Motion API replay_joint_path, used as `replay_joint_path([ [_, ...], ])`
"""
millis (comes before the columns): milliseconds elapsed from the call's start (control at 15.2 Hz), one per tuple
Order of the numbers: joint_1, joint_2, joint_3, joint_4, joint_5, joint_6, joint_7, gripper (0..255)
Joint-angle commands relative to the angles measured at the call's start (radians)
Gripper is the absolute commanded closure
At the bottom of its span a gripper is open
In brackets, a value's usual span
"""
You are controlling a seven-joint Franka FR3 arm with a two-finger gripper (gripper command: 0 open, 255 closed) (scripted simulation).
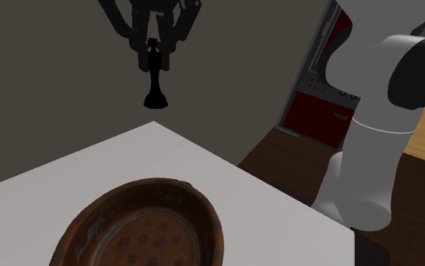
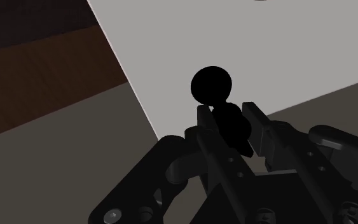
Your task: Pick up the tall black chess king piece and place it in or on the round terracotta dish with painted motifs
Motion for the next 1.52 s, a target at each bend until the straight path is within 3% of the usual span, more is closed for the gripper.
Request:
replay_joint_path([
  [0,0.041,0.011,0.019,0.019,-0.012,-0.014,0.055,255],
  [264,0.135,0.043,0.060,0.066,-0.043,-0.041,0.168,255],
  [528,0.274,0.114,0.092,0.170,-0.109,-0.090,0.287,255],
  [726,0.440,0.213,0.098,0.332,-0.202,-0.165,0.370,255],
  [792,0.548,0.279,0.077,0.460,-0.264,-0.222,0.386,255],
  [858,0.443,0.202,0.102,0.296,-0.189,-0.141,0.394,255],
  [990,0.339,0.132,0.137,0.142,-0.128,-0.058,0.392,255],
  [1188,0.257,0.057,0.141,-0.010,-0.060,0.031,0.374,255],
  [1452,0.192,-0.019,0.134,-0.160,0.004,0.125,0.348,255],
])
